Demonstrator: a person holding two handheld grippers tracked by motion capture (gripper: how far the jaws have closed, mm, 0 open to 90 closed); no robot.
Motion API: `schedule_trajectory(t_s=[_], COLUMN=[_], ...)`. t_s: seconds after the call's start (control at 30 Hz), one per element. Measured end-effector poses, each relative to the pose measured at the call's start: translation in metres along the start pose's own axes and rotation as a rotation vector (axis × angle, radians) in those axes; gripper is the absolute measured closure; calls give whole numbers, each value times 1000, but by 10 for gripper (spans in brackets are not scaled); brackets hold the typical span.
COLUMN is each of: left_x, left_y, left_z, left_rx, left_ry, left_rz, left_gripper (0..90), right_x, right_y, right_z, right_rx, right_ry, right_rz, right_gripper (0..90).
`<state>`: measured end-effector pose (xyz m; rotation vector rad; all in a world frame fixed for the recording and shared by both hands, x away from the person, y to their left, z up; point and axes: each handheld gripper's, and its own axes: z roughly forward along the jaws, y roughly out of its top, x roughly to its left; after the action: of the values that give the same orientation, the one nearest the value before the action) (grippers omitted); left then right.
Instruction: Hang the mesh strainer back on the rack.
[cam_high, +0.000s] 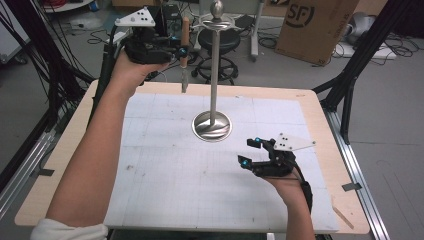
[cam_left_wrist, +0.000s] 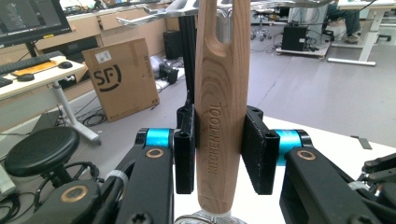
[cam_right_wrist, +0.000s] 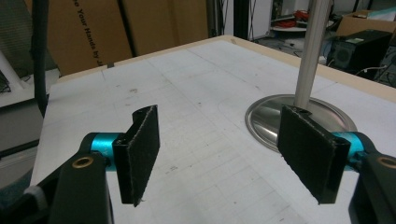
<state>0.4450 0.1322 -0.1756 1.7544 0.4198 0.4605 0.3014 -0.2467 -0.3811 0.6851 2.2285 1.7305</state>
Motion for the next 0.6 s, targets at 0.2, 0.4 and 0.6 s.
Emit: schedule_trajectory(t_s=[0.2,0.4,0.6], left_x=[-2,-4,-5], left_y=[0,3,2], left_z=[7,11,17], left_rx=[10,19,41], left_ry=[0,13,38], left_rz=[-1,2,9], left_gripper=[681,681,681], right_x=[0,0,0], right_y=[0,0,0], right_z=[-1,-1,0], right_rx=[-2,-2,0], right_ry=[-3,-4,-2], right_rz=[2,1,0], right_gripper=[295,295,295])
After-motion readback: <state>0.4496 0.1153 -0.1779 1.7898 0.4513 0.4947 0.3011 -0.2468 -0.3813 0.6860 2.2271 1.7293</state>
